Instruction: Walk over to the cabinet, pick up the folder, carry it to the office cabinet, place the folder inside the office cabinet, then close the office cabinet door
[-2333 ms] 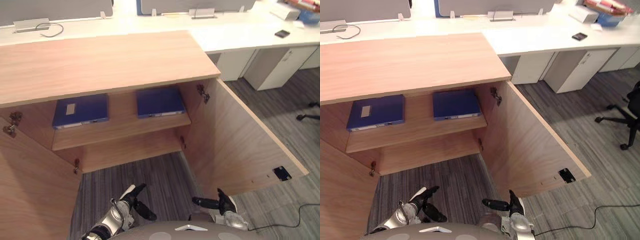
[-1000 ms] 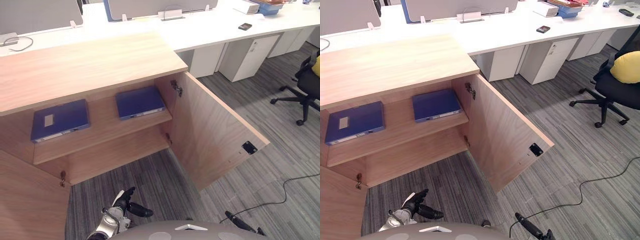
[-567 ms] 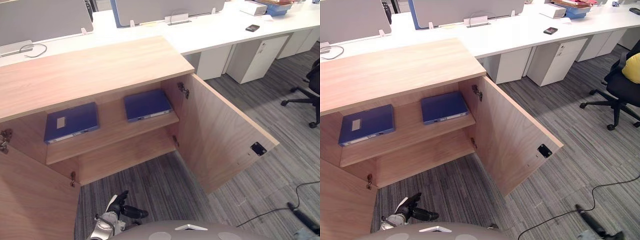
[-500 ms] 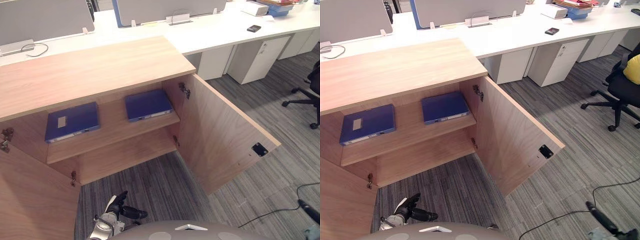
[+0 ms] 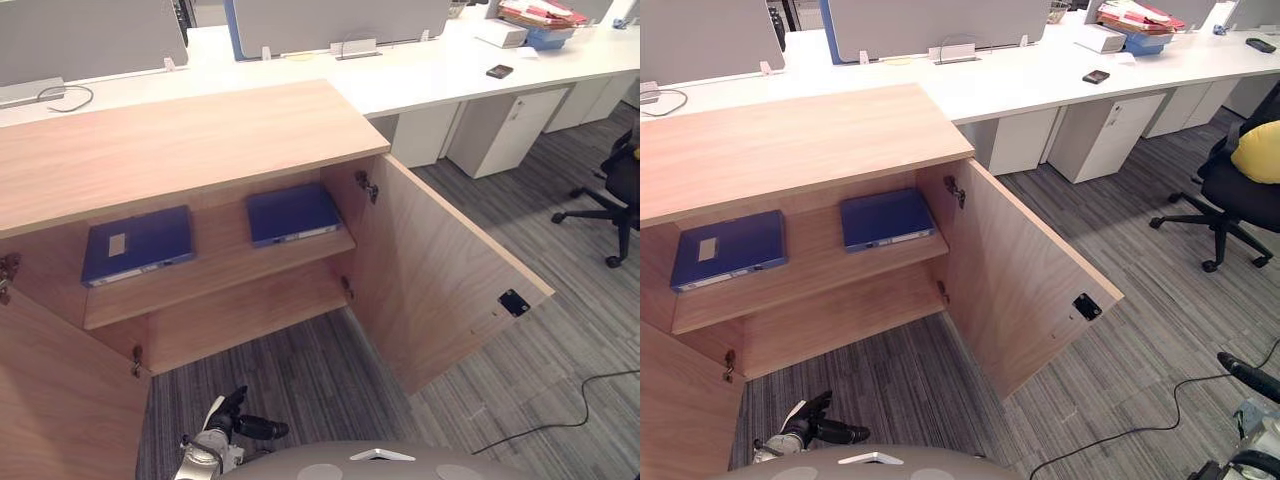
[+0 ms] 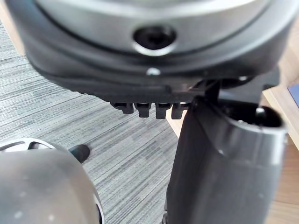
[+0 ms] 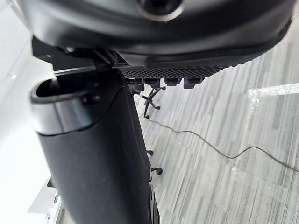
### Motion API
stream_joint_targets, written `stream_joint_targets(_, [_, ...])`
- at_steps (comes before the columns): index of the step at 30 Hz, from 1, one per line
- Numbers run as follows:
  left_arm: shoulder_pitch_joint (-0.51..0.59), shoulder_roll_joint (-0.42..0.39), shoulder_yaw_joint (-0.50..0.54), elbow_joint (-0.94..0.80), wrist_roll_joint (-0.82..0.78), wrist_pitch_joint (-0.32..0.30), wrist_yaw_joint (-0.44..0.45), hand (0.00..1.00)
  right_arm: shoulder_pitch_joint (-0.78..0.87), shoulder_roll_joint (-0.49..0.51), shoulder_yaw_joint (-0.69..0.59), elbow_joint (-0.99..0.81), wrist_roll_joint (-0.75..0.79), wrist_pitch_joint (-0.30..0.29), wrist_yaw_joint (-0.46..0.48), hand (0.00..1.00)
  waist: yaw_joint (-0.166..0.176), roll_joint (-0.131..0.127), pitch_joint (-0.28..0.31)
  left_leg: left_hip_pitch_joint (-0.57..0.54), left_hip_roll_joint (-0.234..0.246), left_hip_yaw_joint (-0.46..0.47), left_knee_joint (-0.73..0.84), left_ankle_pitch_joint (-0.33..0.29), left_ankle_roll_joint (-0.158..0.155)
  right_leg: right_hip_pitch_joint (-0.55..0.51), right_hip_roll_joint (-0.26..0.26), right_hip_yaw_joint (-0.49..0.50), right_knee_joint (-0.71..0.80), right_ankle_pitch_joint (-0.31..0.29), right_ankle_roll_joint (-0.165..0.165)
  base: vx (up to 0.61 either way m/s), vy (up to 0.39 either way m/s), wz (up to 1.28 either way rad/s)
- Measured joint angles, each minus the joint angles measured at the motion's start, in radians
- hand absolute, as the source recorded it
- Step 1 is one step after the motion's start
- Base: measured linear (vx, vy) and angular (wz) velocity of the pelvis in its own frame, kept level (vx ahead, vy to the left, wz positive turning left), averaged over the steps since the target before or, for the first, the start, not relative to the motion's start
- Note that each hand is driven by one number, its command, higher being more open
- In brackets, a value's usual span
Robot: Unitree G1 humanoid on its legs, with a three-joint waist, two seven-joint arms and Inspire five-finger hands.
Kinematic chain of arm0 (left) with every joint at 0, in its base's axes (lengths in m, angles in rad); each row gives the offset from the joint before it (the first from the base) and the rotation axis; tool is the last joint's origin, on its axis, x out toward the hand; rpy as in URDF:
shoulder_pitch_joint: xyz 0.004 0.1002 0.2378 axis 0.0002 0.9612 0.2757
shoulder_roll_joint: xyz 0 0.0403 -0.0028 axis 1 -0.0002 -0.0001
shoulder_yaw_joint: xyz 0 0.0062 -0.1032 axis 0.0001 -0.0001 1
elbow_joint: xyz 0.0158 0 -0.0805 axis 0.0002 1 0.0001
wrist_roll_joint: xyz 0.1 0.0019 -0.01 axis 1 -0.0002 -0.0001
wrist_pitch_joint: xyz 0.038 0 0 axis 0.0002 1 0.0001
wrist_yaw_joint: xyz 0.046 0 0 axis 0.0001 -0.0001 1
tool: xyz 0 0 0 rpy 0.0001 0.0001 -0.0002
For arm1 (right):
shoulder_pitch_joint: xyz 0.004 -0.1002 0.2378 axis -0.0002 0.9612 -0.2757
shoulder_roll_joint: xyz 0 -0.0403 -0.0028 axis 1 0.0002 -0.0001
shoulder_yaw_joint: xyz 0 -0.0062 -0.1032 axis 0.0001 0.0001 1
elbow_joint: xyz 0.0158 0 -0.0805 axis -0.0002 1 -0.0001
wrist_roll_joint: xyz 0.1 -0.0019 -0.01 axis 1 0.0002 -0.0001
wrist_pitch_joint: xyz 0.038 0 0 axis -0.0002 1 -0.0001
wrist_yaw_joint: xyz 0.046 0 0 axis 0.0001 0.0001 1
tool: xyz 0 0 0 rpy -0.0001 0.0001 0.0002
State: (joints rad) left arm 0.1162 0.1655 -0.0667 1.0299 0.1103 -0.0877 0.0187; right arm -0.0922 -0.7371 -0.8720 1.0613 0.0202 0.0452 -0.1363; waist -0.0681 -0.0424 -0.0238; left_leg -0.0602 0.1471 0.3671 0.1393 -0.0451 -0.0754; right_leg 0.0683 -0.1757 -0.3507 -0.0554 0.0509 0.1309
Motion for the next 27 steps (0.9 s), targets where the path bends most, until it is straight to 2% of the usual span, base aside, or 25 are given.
stream_joint_targets(3, [0.004, -0.012, 0.007, -0.001, 0.0, 0.0, 0.001, 1.0, -0.007, 0.0, 0.099, -0.048, -0.008, 0.007, 0.0, 1.0, 0.001, 0.004, -0.004, 0.002, -0.002, 0.003, 0.0, 0.001, 0.001, 0.0, -0.004, 0.001, 0.0, 0.001, 0.0, 0.0, 0.0, 0.0])
stream_joint_targets(9, [0.009, -0.041, 0.004, -0.01, -0.023, 0.0, 0.001, 1.0, -0.044, 0.034, 0.274, -0.166, -0.014, 0.009, -0.004, 1.0, 0.011, 0.034, -0.011, 0.007, -0.007, 0.01, -0.005, 0.004, 0.004, -0.001, -0.007, 0.006, -0.002, 0.002, 0.001, 0.0, 0.001, -0.02])
stream_joint_targets(13, [0.004, -0.051, -0.008, -0.012, -0.022, 0.001, 0.001, 1.0, -0.052, 0.14, 0.449, -0.3, -0.016, 0.008, 0.005, 1.0, 0.019, 0.041, -0.003, 0.016, -0.001, 0.046, -0.012, 0.004, 0.003, -0.019, -0.003, 0.047, -0.007, 0.01, -0.001, 0.0, 0.003, -0.33])
stream_joint_targets(14, [-0.016, -0.051, -0.037, -0.019, -0.021, 0.001, -0.003, 1.0, -0.085, 0.243, 0.559, -0.338, -0.038, 0.008, 0.027, 1.0, 0.037, 0.042, 0.034, 0.034, 0.003, 0.078, -0.012, -0.001, 0.0, -0.028, 0.001, 0.092, -0.022, 0.027, -0.004, 0.03, 0.009, -0.67])
stream_joint_targets(17, [-0.02, -0.051, -0.038, -0.019, -0.021, 0.001, -0.006, 1.0, -0.085, 0.244, 0.573, -0.343, -0.053, 0.008, 0.036, 1.0, 0.036, 0.041, 0.042, 0.035, 0.003, 0.078, -0.012, -0.005, 0.0, -0.034, 0.002, 0.104, -0.022, 0.028, -0.004, 0.03, -0.004, -0.27])
stream_joint_targets(20, [-0.036, -0.046, -0.085, -0.018, -0.02, 0.002, -0.003, 1.0, -0.05, 0.245, 0.696, -0.457, -0.057, 0.012, -0.006, 1.0, 0.024, 0.042, 0.057, 0.04, 0.002, 0.078, -0.022, -0.007, -0.004, -0.045, 0.004, 0.116, -0.022, 0.03, -0.003, 0.01, -0.015, -0.18])
stream_joint_targets(21, [-0.037, -0.039, -0.114, -0.016, -0.015, 0.003, -0.006, 1.0, -0.011, 0.229, 0.788, -0.535, -0.059, 0.011, 0.004, 1.0, 0.016, 0.04, 0.059, 0.037, 0.002, 0.079, -0.026, -0.007, -0.004, -0.052, 0.005, 0.12, -0.022, 0.031, -0.003, 0.01, -0.022, -0.18])
stream_joint_targets(22, [-0.037, -0.039, -0.129, -0.015, -0.003, 0.003, -0.009, 1.0, 0.014, 0.223, 0.828, -0.572, -0.061, 0.01, 0.014, 1.0, 0.009, 0.04, 0.058, 0.038, 0.002, 0.077, -0.032, -0.006, -0.005, -0.051, 0.006, 0.119, -0.022, 0.031, -0.003, 0.03, -0.032, -0.1])
stream_joint_targets(24, [-0.047, -0.04, -0.158, -0.015, 0.017, 0.002, -0.018, 1.0, 0.044, 0.216, 0.877, -0.595, -0.052, 0.009, 0.065, 1.0, 0.007, 0.031, 0.056, 0.047, 0.0, 0.075, -0.051, 0.005, -0.007, -0.048, 0.009, 0.112, -0.022, 0.031, -0.003, 0.01, -0.022, 0.04])
stream_joint_targets(27, [-0.066, -0.041, -0.194, -0.003, 0.023, -0.004, -0.034, 1.0, 0.076, 0.199, 1.029, -0.618, -0.044, 0.009, 0.166, 1.0, 0.01, 0.011, 0.054, 0.049, -0.002, 0.047, -0.098, 0.042, -0.009, -0.042, 0.017, 0.075, -0.022, 0.031, -0.003, 0.0, -0.065, 0.27])
